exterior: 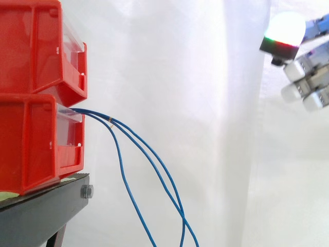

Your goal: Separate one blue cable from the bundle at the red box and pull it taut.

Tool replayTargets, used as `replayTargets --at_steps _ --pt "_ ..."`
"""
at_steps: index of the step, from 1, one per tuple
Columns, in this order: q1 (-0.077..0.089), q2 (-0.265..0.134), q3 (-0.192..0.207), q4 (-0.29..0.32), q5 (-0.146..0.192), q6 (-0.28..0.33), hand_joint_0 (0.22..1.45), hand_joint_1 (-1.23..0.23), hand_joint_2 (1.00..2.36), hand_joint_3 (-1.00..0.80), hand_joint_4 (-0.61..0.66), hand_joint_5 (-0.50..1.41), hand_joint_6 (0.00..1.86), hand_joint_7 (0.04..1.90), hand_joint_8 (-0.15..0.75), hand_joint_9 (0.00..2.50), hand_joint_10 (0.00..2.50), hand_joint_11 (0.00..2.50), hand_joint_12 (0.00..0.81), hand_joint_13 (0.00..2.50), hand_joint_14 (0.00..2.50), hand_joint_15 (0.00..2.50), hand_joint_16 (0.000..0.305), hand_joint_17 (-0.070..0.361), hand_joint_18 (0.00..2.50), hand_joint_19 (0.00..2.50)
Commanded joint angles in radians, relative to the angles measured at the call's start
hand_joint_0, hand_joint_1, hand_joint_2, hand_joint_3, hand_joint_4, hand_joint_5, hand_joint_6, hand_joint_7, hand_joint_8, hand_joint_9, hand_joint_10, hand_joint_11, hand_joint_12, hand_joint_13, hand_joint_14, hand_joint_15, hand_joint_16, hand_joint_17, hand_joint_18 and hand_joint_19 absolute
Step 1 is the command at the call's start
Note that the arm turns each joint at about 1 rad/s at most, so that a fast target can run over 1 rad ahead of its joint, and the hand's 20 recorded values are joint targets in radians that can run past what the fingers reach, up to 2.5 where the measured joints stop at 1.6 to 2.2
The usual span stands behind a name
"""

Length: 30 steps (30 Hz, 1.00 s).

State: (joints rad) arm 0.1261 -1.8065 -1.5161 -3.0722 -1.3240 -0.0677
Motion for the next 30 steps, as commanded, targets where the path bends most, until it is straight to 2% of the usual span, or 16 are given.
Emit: replayTargets --at_steps 1,4,6,9,13,16,18,20,21,28,30 --pt "0.006 -0.033 0.001 0.035 0.006 -0.001 0.5 -0.65 1.0 -0.5 0.25 -0.23 0.5 0.74 0.349 0.46 0.01 0.31 0.419 0.29 0.0 0.13 0.052 0.117 0.07 0.17" --pt "0.012 -0.033 -0.001 0.049 0.014 -0.004 0.5 -0.7 1.0 -0.5 0.25 -0.24 0.5 0.74 0.355 0.43 0.01 0.31 0.424 0.35 0.0 0.14 0.051 0.114 0.16 0.17" --pt "0.02 -0.033 -0.001 0.052 0.043 -0.023 0.51 -0.72 1.0 -0.5 0.26 -0.24 0.5 0.74 0.358 0.45 0.01 0.31 0.381 0.39 0.0 0.11 0.044 0.099 0.2 0.09" --pt "0.024 -0.033 0.001 0.055 0.062 -0.05 0.51 -0.73 1.0 -0.5 0.27 -0.23 0.5 0.74 0.36 0.47 0.01 0.3 0.368 0.38 0.0 0.1 0.042 0.094 0.19 0.06" --pt "0.027 -0.033 -0.001 0.064 0.065 -0.06 0.52 -0.73 1.0 -0.5 0.27 -0.23 0.5 0.74 0.363 0.49 0.01 0.31 0.365 0.39 0.0 0.1 0.041 0.092 0.19 0.05" --pt "0.029 -0.056 0.001 0.086 0.068 -0.061 0.52 -0.72 1.0 -0.5 0.28 -0.22 0.5 0.74 0.363 0.51 0.01 0.31 0.364 0.39 0.0 0.11 0.041 0.092 0.19 0.05" --pt "0.029 -0.085 0.004 0.101 0.072 -0.061 0.52 -0.71 1.0 -0.5 0.28 -0.22 0.5 0.74 0.366 0.53 0.01 0.32 0.363 0.4 0.0 0.1 0.04 0.091 0.19 0.04" --pt "0.03 -0.089 0.008 0.112 0.072 -0.063 0.53 -0.7 1.0 -0.5 0.28 -0.22 0.5 0.74 0.366 0.53 0.01 0.32 0.364 0.4 0.0 0.1 0.04 0.09 0.19 0.04" --pt "0.032 -0.108 0.013 0.13 0.075 -0.063 0.53 -0.7 1.0 -0.5 0.29 -0.22 0.5 0.74 0.368 0.54 0.01 0.32 0.365 0.41 0.0 0.11 0.04 0.09 0.19 0.05" --pt "0.03 -0.157 0.047 0.165 0.08 -0.063 0.53 -0.69 1.0 -0.5 0.29 -0.22 0.5 0.74 0.372 0.55 0.01 0.33 0.37 0.46 0.0 0.13 0.04 0.09 0.25 0.08" --pt "0.032 -0.162 0.057 0.17 0.098 -0.07 0.53 -0.69 1.0 -0.5 0.28 -0.22 0.5 0.73 0.374 0.55 0.01 0.32 0.37 0.48 0.0 0.13 0.04 0.089 0.28 0.09"
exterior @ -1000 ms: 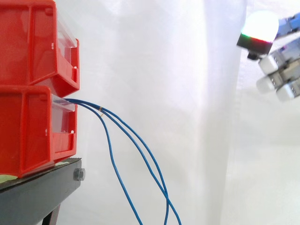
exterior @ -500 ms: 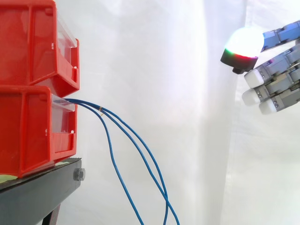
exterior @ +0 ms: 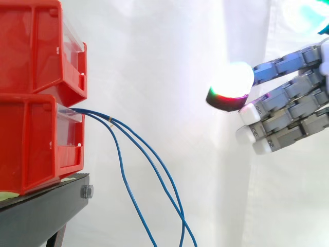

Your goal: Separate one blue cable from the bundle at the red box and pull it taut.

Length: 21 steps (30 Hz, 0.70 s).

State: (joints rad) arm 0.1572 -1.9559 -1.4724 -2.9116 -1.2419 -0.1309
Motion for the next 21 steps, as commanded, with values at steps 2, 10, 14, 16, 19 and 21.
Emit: replayTargets --at_steps 2,10,14,16,19,21 --pt "0.001 -0.012 0.014 0.012 0.033 -0.016 0.53 -0.69 1.0 -0.5 0.28 -0.22 0.5 0.73 0.374 0.55 0.01 0.32 0.37 0.49 0.01 0.13 0.04 0.089 0.29 0.09" --pt "0.001 -0.028 0.014 0.057 0.085 -0.082 0.53 -0.68 1.0 -0.5 0.29 -0.22 0.5 0.74 0.377 0.57 0.01 0.32 0.369 0.51 0.01 0.14 0.04 0.089 0.3 0.09" --pt "0.004 -0.037 0.014 0.066 0.085 -0.093 0.53 -0.67 1.0 -0.5 0.3 -0.21 0.5 0.73 0.379 0.58 0.01 0.33 0.379 0.56 0.01 0.16 0.04 0.089 0.32 0.11" --pt "0.004 -0.06 0.027 0.074 0.093 -0.099 0.54 -0.66 1.0 -0.5 0.3 -0.21 0.5 0.73 0.378 0.58 0.01 0.32 0.377 0.6 0.01 0.19 0.041 0.091 0.45 0.17" --pt "0.005 -0.104 0.067 0.074 0.09 -0.095 0.54 -0.66 1.0 -0.5 0.3 -0.21 0.5 0.74 0.38 0.57 0.01 0.33 0.382 0.62 0.01 0.21 0.04 0.091 0.46 0.2" --pt "0.004 -0.12 0.089 0.074 0.087 -0.093 0.53 -0.66 1.0 -0.5 0.3 -0.21 0.5 0.74 0.384 0.56 0.01 0.32 0.383 0.63 0.01 0.21 0.041 0.091 0.47 0.2"
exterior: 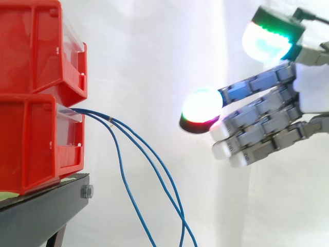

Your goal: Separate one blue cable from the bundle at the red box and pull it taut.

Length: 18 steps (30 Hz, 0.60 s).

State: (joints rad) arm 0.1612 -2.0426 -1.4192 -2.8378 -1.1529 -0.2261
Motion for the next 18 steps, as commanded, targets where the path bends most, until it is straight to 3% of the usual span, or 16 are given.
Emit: replayTargets --at_steps 1,8,16,18 --pt "0.001 -0.041 0.051 -0.003 -0.001 0.005 0.53 -0.66 1.0 -0.5 0.3 -0.21 0.5 0.74 0.382 0.56 0.01 0.32 0.383 0.63 0.01 0.21 0.041 0.091 0.47 0.2" --pt "0.001 -0.044 0.052 -0.023 0.004 0.007 0.53 -0.65 1.0 -0.5 0.31 -0.21 0.5 0.74 0.383 0.56 0.01 0.33 0.388 0.65 0.01 0.22 0.041 0.093 0.5 0.22" --pt "0.008 -0.047 0.052 0.011 0.024 -0.004 0.53 -0.65 1.0 -0.5 0.32 -0.2 0.5 0.74 0.385 0.58 0.01 0.32 0.39 0.67 0.01 0.24 0.042 0.094 0.52 0.23" --pt "0.011 -0.064 0.056 0.012 0.021 -0.002 0.53 -0.65 1.0 -0.5 0.32 -0.2 0.5 0.74 0.386 0.58 0.01 0.33 0.392 0.68 0.01 0.24 0.042 0.094 0.52 0.22"
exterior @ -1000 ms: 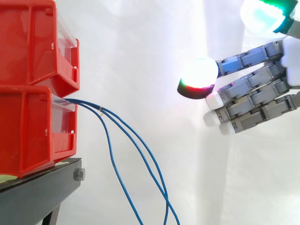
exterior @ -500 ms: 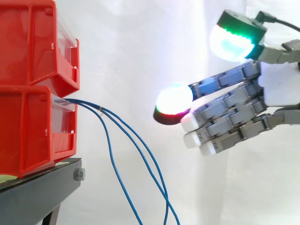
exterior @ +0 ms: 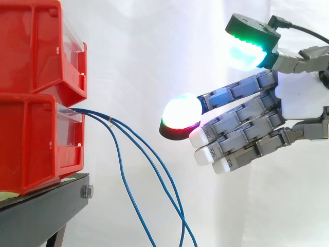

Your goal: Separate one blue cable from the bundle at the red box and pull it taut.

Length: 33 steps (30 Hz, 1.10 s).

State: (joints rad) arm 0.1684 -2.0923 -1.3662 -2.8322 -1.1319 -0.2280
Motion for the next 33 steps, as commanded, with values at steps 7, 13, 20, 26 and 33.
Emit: replayTargets --at_steps 7,13,20,26,33 --pt "0.01 -0.074 0.036 0.039 -0.003 0.006 0.54 -0.64 1.0 -0.5 0.34 -0.19 0.5 0.74 0.395 0.64 0.01 0.33 0.392 0.72 0.01 0.25 0.042 0.094 0.57 0.25" --pt "0.006 -0.11 0.072 0.042 -0.014 0.016 0.54 -0.64 1.0 -0.5 0.35 -0.19 0.5 0.74 0.398 0.66 0.01 0.33 0.391 0.75 0.01 0.25 0.042 0.095 0.63 0.32" --pt "0.006 -0.143 0.09 0.045 -0.019 0.029 0.54 -0.64 1.0 -0.5 0.36 -0.18 0.5 0.75 0.397 0.7 0.01 0.35 0.395 0.78 0.01 0.26 0.042 0.095 0.67 0.33" --pt "0.008 -0.144 0.09 0.063 -0.019 0.032 0.54 -0.64 1.0 -0.5 0.36 -0.18 0.5 0.75 0.401 0.71 0.01 0.35 0.394 0.78 0.01 0.26 0.042 0.095 0.66 0.33" --pt "0.003 -0.19 0.102 0.162 -0.054 0.042 0.55 -0.63 1.0 -0.5 0.37 -0.18 0.5 0.76 0.401 0.73 0.01 0.36 0.394 0.79 0.01 0.27 0.042 0.095 0.66 0.33"
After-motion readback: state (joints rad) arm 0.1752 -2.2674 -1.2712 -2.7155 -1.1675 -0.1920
